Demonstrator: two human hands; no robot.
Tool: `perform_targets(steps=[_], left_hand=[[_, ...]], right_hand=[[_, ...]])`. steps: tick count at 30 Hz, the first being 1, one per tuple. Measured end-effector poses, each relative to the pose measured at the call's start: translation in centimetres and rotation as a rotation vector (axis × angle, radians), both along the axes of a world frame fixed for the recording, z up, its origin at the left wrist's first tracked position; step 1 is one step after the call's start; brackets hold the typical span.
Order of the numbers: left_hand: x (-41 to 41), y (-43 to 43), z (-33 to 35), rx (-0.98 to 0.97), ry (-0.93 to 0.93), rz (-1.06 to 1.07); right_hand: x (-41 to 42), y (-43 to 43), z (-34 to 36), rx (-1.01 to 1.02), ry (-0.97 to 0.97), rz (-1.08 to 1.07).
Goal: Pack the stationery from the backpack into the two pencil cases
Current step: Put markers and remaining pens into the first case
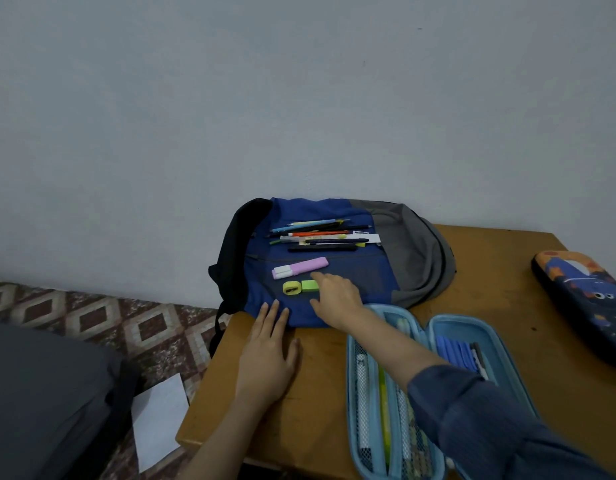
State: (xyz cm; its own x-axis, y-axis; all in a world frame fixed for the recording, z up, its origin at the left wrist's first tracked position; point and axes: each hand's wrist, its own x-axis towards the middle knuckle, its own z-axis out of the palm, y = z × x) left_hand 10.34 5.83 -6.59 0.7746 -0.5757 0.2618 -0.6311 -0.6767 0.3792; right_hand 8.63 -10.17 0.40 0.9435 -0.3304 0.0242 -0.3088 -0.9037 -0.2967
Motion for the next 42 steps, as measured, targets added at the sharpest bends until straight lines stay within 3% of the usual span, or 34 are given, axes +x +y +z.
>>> perform_targets(steps=[8, 12, 19, 23, 28, 33, 37, 42], left_hand=[[0.1, 0.1, -0.1, 0.010, 0.000, 0.000], [0.1, 0.0, -0.1, 0.000, 0.002, 0.006], [0.2, 0.1, 0.1, -0.001, 0.011, 0.005], [-0.1, 0.1, 0.6, 0.009, 0.033, 0.002], [-0.8, -0.8, 1.5, 0.026, 0.074, 0.061], [-4.6, -4.1, 4.4, -0.170, 0.120, -0.022], [-7.7, -5.9, 5.8, -0.100, 0.188, -0.195], [-8.5, -6.5, 5.3, -0.011, 0.264, -0.182]], right_hand=[[0.0, 0.4, -0.7, 0.057, 0.026, -0.087], [-0.7, -0.1, -0.6, 0.293, -0.043, -0.130], [-4.8, -2.0, 1.8, 0.763, -0.359, -0.199], [-8.5, -3.8, 2.6, 0.934, -0.422, -0.245], [-12.0, -5.9, 2.8, 0.945, -0.429, -0.332], [-13.8, -7.3, 2.6, 0.934, -0.417, -0.388], [-14.3, -7.1, 2.2, 0.899, -0.395, -0.401], [-14.1, -6.6, 1.7, 0.875, -0.378, -0.383]])
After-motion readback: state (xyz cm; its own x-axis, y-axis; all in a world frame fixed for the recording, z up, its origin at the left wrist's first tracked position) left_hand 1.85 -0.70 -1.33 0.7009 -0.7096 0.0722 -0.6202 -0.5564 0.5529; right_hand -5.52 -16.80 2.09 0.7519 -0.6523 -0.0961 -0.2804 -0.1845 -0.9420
